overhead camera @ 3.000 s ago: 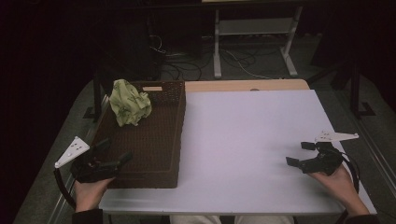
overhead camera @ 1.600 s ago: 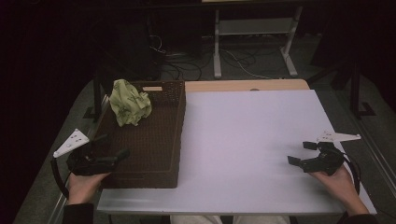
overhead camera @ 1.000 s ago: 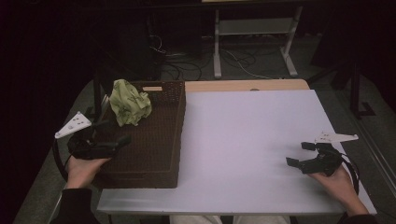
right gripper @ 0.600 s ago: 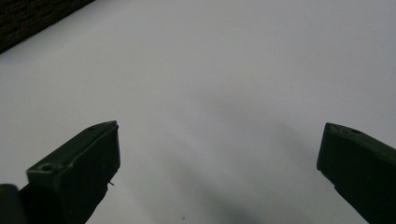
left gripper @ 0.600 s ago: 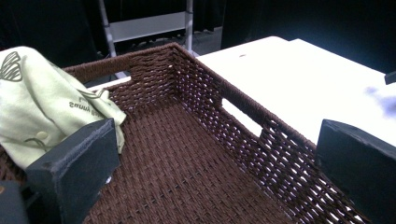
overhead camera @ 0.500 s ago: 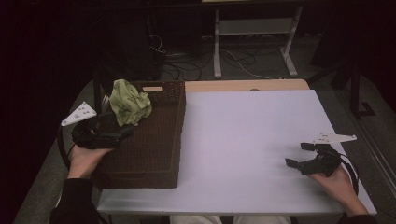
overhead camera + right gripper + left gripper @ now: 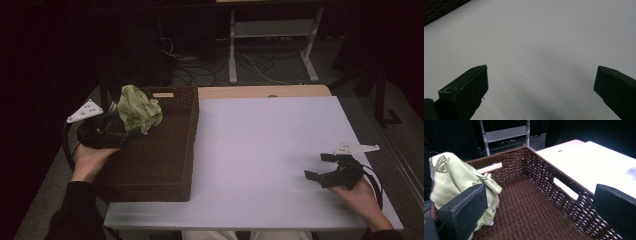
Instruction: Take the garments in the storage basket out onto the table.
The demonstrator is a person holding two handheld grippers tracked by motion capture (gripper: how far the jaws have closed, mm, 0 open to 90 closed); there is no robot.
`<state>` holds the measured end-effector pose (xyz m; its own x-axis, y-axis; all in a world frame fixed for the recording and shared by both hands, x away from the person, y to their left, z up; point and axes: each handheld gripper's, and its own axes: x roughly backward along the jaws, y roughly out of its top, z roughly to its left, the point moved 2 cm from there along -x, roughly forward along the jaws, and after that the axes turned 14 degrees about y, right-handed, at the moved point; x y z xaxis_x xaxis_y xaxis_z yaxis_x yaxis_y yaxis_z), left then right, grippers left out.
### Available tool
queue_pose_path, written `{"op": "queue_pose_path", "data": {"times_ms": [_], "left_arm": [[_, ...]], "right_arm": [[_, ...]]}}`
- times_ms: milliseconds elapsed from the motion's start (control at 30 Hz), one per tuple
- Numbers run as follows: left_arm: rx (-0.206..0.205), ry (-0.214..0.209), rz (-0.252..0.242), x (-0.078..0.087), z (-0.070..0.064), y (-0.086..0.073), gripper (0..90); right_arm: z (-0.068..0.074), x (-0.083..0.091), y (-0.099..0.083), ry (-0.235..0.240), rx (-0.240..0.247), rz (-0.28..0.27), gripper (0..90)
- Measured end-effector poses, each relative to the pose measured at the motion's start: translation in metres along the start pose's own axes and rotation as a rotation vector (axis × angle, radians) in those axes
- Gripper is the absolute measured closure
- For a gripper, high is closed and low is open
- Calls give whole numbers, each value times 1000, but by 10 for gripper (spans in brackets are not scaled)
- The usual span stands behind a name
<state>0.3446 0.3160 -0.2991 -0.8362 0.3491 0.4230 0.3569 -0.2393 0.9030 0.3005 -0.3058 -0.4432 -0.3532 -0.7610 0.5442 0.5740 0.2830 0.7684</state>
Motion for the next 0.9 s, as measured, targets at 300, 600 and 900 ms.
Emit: {"op": "queue_pose_path", "data": {"times_ms": [300, 600, 900], "left_arm": [[-31, 4, 23, -18, 7, 15, 0], [-51, 5, 61, -32, 11, 24, 0], [-64, 9, 72, -43, 16, 34, 0]], "right_arm": [[-1, -1, 0, 2, 6, -2, 0], [-3, -7, 0, 14, 5, 26, 0], [-2, -8, -1, 18, 9, 28, 0]]}}
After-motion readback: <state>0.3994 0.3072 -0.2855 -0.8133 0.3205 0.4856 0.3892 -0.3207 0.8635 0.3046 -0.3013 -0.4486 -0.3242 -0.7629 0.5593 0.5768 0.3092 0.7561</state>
